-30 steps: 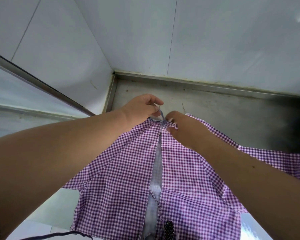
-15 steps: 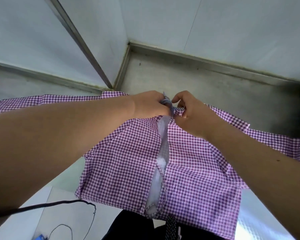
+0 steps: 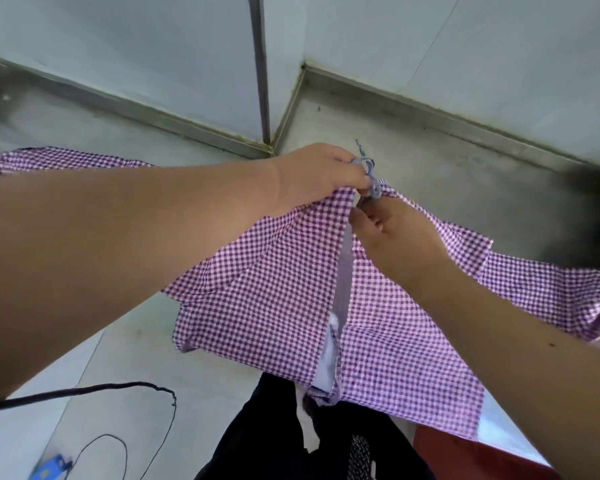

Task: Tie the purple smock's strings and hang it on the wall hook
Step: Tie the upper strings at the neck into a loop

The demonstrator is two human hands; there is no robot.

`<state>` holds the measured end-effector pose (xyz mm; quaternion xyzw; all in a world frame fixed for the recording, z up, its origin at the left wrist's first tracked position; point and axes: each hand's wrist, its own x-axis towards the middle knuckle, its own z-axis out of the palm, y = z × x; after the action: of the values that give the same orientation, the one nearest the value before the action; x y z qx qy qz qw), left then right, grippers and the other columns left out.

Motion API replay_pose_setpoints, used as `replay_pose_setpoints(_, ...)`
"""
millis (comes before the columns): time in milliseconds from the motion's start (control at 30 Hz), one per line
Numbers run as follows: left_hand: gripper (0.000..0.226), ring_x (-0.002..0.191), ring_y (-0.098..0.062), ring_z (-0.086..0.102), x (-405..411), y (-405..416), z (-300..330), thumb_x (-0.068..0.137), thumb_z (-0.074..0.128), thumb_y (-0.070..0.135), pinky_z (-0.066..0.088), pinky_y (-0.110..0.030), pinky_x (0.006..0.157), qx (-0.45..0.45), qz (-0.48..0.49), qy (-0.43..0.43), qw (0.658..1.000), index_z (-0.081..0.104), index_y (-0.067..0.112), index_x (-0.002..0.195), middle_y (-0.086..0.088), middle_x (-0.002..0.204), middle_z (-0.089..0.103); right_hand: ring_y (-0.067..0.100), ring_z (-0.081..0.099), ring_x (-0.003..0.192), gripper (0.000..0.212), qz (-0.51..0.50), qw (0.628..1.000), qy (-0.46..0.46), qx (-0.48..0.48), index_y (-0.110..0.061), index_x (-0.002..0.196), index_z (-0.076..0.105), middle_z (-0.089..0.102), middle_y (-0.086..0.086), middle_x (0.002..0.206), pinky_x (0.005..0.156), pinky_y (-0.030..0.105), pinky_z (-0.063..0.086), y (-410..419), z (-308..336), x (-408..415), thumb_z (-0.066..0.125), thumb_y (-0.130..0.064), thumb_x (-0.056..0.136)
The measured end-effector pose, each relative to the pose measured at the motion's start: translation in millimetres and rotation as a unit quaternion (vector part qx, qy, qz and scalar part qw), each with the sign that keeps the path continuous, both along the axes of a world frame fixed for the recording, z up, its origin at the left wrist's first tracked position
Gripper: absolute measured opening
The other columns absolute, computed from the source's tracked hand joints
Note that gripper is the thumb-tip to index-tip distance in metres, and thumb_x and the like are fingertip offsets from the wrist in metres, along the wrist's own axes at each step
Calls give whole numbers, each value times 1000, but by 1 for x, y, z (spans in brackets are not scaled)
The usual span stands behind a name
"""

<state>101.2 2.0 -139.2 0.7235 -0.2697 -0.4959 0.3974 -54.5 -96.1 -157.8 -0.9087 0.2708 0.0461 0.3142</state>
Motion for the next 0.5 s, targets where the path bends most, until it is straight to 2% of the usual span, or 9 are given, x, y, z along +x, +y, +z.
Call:
replay_pose_setpoints(67,26,110,-29,71,-2,13,9,93,71,28,52,-40,96,-5,5,11,1000,80,8,106,-10,114,78,19,63,73,33,-4,999,-23,40,-20,86,64,70,-3,80,66,38,48,14,5,0,46,-42,104)
replay_pose_setpoints(133,24,103,-23,74,-7,28,18,93,72,28,54,-33,90,-12,8,17,1000,81,10,104,-6,109,80,21,64,85,27,-1,994,-52,94,-22,94,66,73,0,94,75,39,48,25,11,0,45,-37,102)
replay_pose_setpoints(200,22,103,-22,74,-12,41,25,91,72,31,54,-38,97,-18,33,18,999,82,14,101,-4,107,80,21,65,93,33,3,986,-78,149,-18,94,68,74,-1,100,86,44,51,38,22,-1,41,-36,94)
replay_pose_setpoints(267,22,111,-25,71,-19,56,32,88,71,43,50,-41,104,-15,68,9,998,83,25,93,0,109,79,12,63,86,29,10,979,-81,187,-24,83,66,72,-11,89,86,44,51,50,31,-3,41,-39,88)
replay_pose_setpoints(333,26,119,-22,67,-27,72,44,82,59,63,45,-27,97,-2,82,-32,996,75,43,82,13,107,73,3,61,78,23,20,973,-79,217,-26,78,62,69,-17,79,82,41,50,64,41,-8,46,-36,91)
replay_pose_setpoints(367,24,117,-21,67,-32,80,52,83,59,64,45,-25,93,-2,113,-32,993,73,45,81,14,102,72,-2,62,76,22,24,968,-78,237,-26,80,63,71,-21,78,80,38,50,72,46,-11,49,-33,96)
replay_pose_setpoints(433,15,100,-18,70,-38,94,63,89,69,49,51,-31,88,-13,145,-39,989,74,36,83,12,88,73,-7,68,77,23,26,958,-69,278,-27,89,70,76,-24,85,79,27,54,88,55,-18,53,-28,105)
replay_pose_setpoints(500,12,88,-14,69,-42,108,71,91,73,40,54,-37,89,-29,147,-38,988,75,29,87,11,83,73,-2,73,81,22,11,944,-65,323,-25,96,74,80,-16,92,72,18,55,102,63,-24,54,-25,108)
